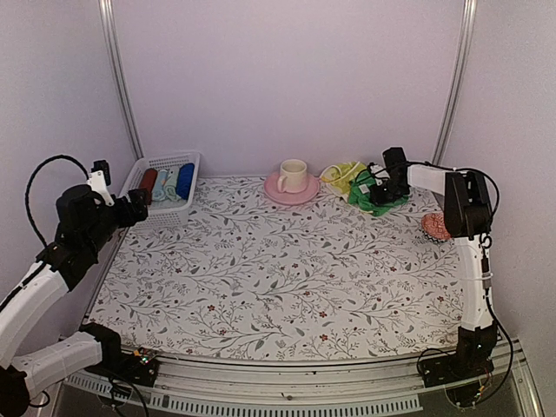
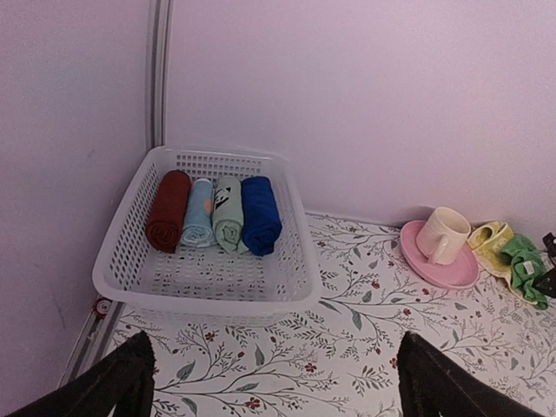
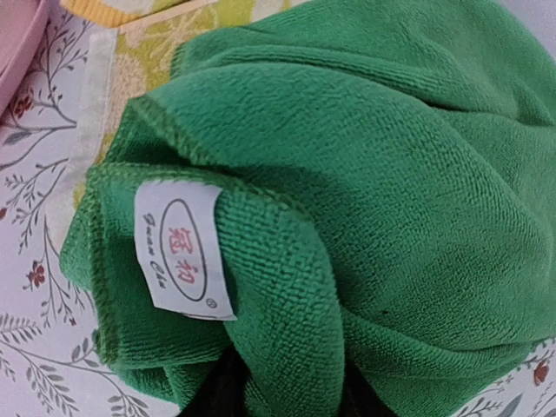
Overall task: Roll the towels
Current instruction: Pick up the towel from the towel pile, then put down the towel at the center of the board.
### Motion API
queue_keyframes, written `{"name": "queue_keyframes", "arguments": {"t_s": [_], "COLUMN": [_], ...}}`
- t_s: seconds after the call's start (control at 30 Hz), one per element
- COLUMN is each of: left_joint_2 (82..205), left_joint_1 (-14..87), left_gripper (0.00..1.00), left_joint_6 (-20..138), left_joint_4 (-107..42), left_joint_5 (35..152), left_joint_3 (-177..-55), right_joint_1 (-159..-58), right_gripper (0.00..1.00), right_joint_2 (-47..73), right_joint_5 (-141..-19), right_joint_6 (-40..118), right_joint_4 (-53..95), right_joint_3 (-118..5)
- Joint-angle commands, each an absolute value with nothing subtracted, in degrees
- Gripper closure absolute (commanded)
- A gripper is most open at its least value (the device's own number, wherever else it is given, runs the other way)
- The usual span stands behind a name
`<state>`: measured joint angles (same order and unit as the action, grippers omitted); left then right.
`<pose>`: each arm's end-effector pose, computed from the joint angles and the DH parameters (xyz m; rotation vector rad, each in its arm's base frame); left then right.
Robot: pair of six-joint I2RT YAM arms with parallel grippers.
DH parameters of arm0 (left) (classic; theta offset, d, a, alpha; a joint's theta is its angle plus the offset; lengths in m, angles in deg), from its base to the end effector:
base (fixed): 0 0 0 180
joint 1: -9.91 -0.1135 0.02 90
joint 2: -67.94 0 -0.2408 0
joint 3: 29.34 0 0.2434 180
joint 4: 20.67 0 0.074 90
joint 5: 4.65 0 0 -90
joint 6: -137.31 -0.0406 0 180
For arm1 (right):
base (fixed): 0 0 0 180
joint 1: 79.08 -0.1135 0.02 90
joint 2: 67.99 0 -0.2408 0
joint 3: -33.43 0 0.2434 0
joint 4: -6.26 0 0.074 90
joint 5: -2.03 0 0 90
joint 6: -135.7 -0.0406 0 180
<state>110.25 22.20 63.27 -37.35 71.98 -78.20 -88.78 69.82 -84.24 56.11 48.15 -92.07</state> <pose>0.1930 -0.0324 0.2834 -0.2260 1.7307 -0.1574 0.4956 0.0874 0.1304 -0.4652 2.4721 0.0769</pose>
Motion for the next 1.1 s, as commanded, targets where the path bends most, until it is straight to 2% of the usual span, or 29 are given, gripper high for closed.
{"name": "queue_keyframes", "arguments": {"t_s": [0.0, 0.07, 0.4, 0.5, 0.67, 0.87, 1.07], "left_joint_2": [110.39, 110.47, 111.37, 111.0, 109.33, 108.12, 110.62], "left_joint_1": [21.56, 21.48, 21.43, 21.43, 21.42, 22.1, 30.32], "left_gripper": [0.03, 0.03, 0.03, 0.03, 0.03, 0.03, 0.03], "left_joint_6": [63.29, 62.89, 62.12, 61.1, 57.76, 57.09, 57.35], "left_joint_4": [-35.95, -35.84, -35.64, -35.35, -33.83, -31.1, -31.18], "left_joint_5": [72.87, 73.35, 74.79, 76.45, 82.64, 92.2, 93.18], "left_joint_3": [-77.8, -77.93, -78.51, -78.31, -77.47, -77.43, -81.61], "right_joint_1": [-88.66, -88.65, -88.71, -88.66, -89.9, -94.04, -95.18], "right_gripper": [0.85, 0.95, 0.98, 0.98, 0.98, 0.98, 0.98], "right_joint_2": [68.64, 67.27, 50.51, 45.6, 33.37, 17.31, 5.25], "right_joint_5": [-86.0, -87.25, -94.38, -92.8, -77.9, -56.87, -37.2], "right_joint_6": [56.25, 56.87, 59.84, 61.52, 64.83, 68.28, 68.72], "right_joint_4": [48.42, 47.96, 44.92, 44.93, 47.94, 50.1, 49.17], "right_joint_3": [-94.3, -94.13, -96.29, -97.15, -95.81, -87.81, -77.56]}}
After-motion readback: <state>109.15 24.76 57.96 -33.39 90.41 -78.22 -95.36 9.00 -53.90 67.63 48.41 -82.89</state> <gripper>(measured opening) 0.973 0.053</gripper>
